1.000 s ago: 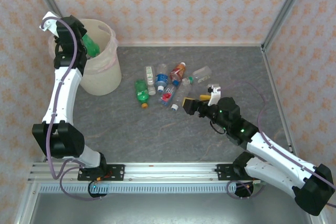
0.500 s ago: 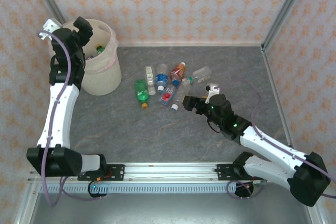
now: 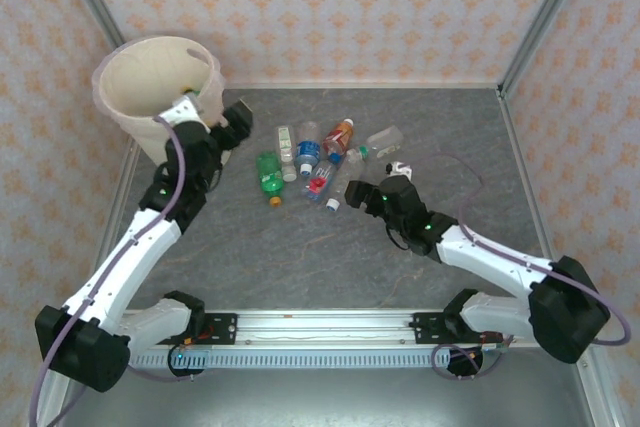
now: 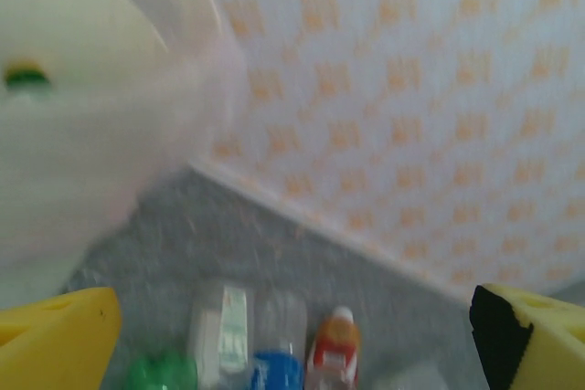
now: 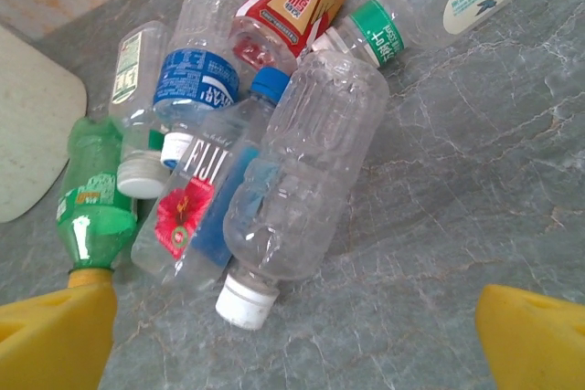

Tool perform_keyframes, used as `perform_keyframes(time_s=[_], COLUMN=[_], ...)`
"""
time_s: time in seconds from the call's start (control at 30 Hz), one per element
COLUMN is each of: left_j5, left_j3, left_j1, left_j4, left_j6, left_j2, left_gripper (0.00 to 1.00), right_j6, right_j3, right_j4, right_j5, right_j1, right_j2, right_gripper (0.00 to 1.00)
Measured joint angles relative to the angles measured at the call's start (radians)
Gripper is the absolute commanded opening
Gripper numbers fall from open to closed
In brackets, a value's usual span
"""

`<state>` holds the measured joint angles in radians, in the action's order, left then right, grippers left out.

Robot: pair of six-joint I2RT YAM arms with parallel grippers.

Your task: Put the plastic bottles in the bin

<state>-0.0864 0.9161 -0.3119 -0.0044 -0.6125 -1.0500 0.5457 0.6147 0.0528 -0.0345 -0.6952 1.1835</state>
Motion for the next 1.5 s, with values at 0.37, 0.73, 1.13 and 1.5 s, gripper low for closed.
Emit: perform_keyframes(time_s=[0.37,0.73,1.13,1.5], left_j5=[0.002,0.001,0.000,0.005], left_j3=[-0.188,-0.222,-0.229,-0.230], left_j1=[-0.205,-0.206,-0.206,-0.206], left_j4=[0.090,0.100,0.108,0.105], left_j6=[0.035,0.137,0.170,0.109], left_j2=[0.016,0.016,0.011,0.016], left_gripper=[0.99,0.99,0.99,0.99], right_j6=[0.069,0.101,0.137,0.122], right_j3=[0.153,0.328,0.370,0.305], right_j4=[0.020,-0.004,-0.068,-0.018], right_j5=[0.009,0.072,0.149,0.181], right_j1=[0.000,0.024,0.098,0.101], right_j2=[0.307,0.528,0.584,0.581], right_gripper=[0.95,0.90,0.83,0.73])
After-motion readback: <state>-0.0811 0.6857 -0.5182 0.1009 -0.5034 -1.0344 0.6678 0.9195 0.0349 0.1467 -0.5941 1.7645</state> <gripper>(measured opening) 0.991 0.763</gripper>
